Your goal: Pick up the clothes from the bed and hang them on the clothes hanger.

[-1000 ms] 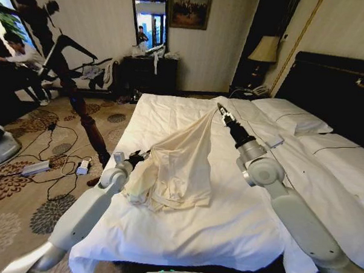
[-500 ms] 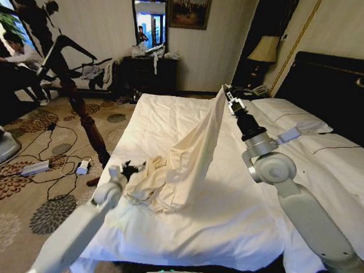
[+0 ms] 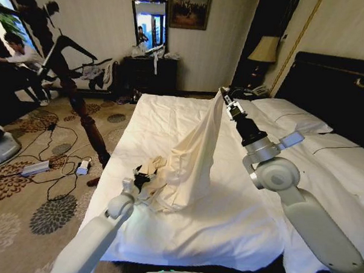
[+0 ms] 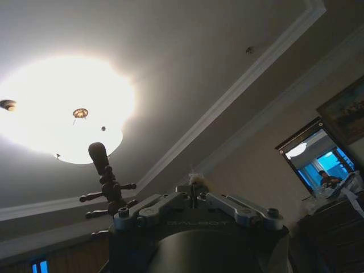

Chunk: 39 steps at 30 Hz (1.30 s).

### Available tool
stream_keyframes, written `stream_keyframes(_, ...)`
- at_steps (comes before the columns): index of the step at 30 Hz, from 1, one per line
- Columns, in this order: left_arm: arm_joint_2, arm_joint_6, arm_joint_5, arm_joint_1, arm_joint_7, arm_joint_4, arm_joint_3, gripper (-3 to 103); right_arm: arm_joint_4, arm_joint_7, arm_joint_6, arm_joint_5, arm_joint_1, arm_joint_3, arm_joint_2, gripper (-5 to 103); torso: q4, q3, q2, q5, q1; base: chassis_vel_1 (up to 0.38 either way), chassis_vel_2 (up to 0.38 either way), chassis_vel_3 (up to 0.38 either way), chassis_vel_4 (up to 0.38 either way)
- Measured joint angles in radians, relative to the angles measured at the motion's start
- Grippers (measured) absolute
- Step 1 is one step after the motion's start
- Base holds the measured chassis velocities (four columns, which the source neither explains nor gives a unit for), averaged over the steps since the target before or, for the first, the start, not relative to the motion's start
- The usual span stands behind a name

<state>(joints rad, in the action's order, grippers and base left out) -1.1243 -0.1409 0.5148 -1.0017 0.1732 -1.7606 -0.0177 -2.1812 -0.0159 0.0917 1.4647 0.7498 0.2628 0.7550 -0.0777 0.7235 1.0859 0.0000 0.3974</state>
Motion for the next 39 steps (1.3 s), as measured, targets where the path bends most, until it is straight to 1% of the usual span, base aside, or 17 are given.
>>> stream_keyframes(3, -0.001, 0.012, -0.021, -0.013, -0.018, -0.033, 0.030, 100, 0.002, 0.002, 0.000, -0.003, 0.004, -0.001, -0.005, 0, -0.0004, 0.000, 0.000, 0.0001, 0.000, 0.000, 0.000, 0.000, 0.000)
stream_keyframes(4, 0.006, 0.022, -0.049, -0.033, -0.037, -0.059, 0.054, 100, 0.006, 0.003, 0.000, -0.006, 0.008, -0.002, -0.008, 0, -0.0004, 0.000, 0.000, 0.0001, 0.000, 0.000, 0.000, 0.000, 0.000)
stream_keyframes(6, 0.036, 0.041, -0.097, -0.070, -0.057, -0.100, 0.082, 100, 0.018, 0.004, 0.000, -0.014, 0.010, -0.004, -0.008, 0, -0.0002, 0.000, 0.000, 0.0003, 0.000, 0.000, 0.000, 0.000, 0.000)
stream_keyframes(7, 0.036, 0.041, -0.097, -0.070, -0.057, -0.100, 0.082, 100, 0.018, 0.004, 0.000, -0.014, 0.010, -0.004, -0.008, 0, -0.0002, 0.000, 0.000, 0.0003, 0.000, 0.000, 0.000, 0.000, 0.000)
stream_keyframes(9, 0.071, 0.056, -0.152, -0.121, -0.083, -0.138, 0.096, 100, 0.045, 0.005, 0.000, -0.022, -0.001, -0.011, 0.001, 0, 0.0001, 0.000, 0.000, 0.0002, 0.000, 0.000, 0.000, 0.000, 0.000)
stream_keyframes(12, 0.087, 0.060, -0.188, -0.154, -0.106, -0.148, 0.102, 100, 0.066, 0.005, 0.000, -0.023, -0.015, -0.017, 0.014, 0, 0.0001, 0.000, 0.000, 0.0003, 0.000, 0.000, 0.000, 0.000, 0.000)
stream_keyframes(15, 0.076, 0.063, -0.198, -0.171, -0.110, -0.138, 0.105, 100, 0.080, 0.005, 0.001, -0.027, -0.025, -0.023, 0.024, 0, 0.0000, 0.000, 0.000, -0.0002, 0.000, 0.000, 0.000, 0.000, 0.000)
stream_keyframes(18, 0.067, 0.069, -0.196, -0.177, -0.111, -0.147, 0.083, 100, 0.082, 0.011, 0.001, -0.032, -0.020, -0.023, 0.020, 0, 0.0000, 0.000, 0.000, -0.0003, 0.000, 0.000, 0.000, 0.000, 0.000)
stream_keyframes(20, 0.055, 0.078, -0.131, -0.161, -0.109, -0.205, -0.002, 100, 0.078, 0.052, 0.005, -0.036, 0.015, -0.014, -0.001, 0, -0.0001, 0.000, 0.000, -0.0004, 0.000, 0.000, 0.000, 0.000, 0.000)
stream_keyframes(21, 0.055, 0.078, -0.131, -0.161, -0.109, -0.205, -0.002, 100, 0.078, 0.052, 0.005, -0.036, 0.015, -0.014, -0.001, 0, -0.0001, 0.000, 0.000, -0.0004, 0.000, 0.000, 0.000, 0.000, 0.000)
stream_keyframes(24, 0.060, 0.057, 0.012, -0.080, -0.088, -0.238, -0.106, 100, 0.047, 0.099, 0.011, -0.040, 0.052, -0.007, -0.023, 0, -0.0005, 0.000, 0.000, 0.0003, 0.000, 0.000, 0.000, 0.000, 0.000)
stream_keyframes(25, 0.060, 0.057, 0.012, -0.080, -0.088, -0.238, -0.106, 100, 0.047, 0.099, 0.011, -0.040, 0.052, -0.007, -0.023, 0, -0.0005, 0.000, 0.000, 0.0003, 0.000, 0.000, 0.000, 0.000, 0.000)
stream_keyframes(27, 0.064, 0.050, 0.041, -0.012, -0.081, -0.199, -0.129, 100, 0.023, 0.120, 0.012, -0.041, 0.062, -0.014, -0.032, 0, -0.0001, 0.000, 0.000, 0.0002, 0.000, 0.000, 0.000, 0.000, 0.000)
stream_keyframes(30, 0.058, 0.048, 0.045, 0.047, -0.081, -0.140, -0.119, 100, 0.005, 0.139, 0.012, -0.043, 0.068, -0.024, -0.041, 0, 0.0001, 0.000, 0.000, -0.0002, 0.000, 0.000, 0.000, 0.000, 0.000)
stream_keyframes(34, 0.008, 0.041, 0.029, 0.145, -0.083, 0.000, -0.064, 100, -0.041, 0.178, 0.005, -0.057, 0.098, -0.045, -0.075, 0, -0.0008, 0.000, 0.000, 0.0000, 0.000, 0.000, 0.000, 0.000, 0.000)
stream_keyframes(37, -0.009, 0.036, 0.010, 0.137, -0.089, 0.028, -0.037, 100, -0.046, 0.183, 0.003, -0.062, 0.091, -0.063, -0.081, 0, -0.0006, 0.000, 0.000, 0.0000, 0.000, 0.000, 0.000, 0.000, 0.000)
stream_keyframes(39, -0.019, 0.035, -0.012, 0.110, -0.093, 0.035, 0.003, 100, -0.047, 0.184, 0.003, -0.062, 0.076, -0.075, -0.081, 0, 0.0004, 0.000, 0.000, 0.0000, 0.000, 0.000, 0.000, 0.000, 0.000)
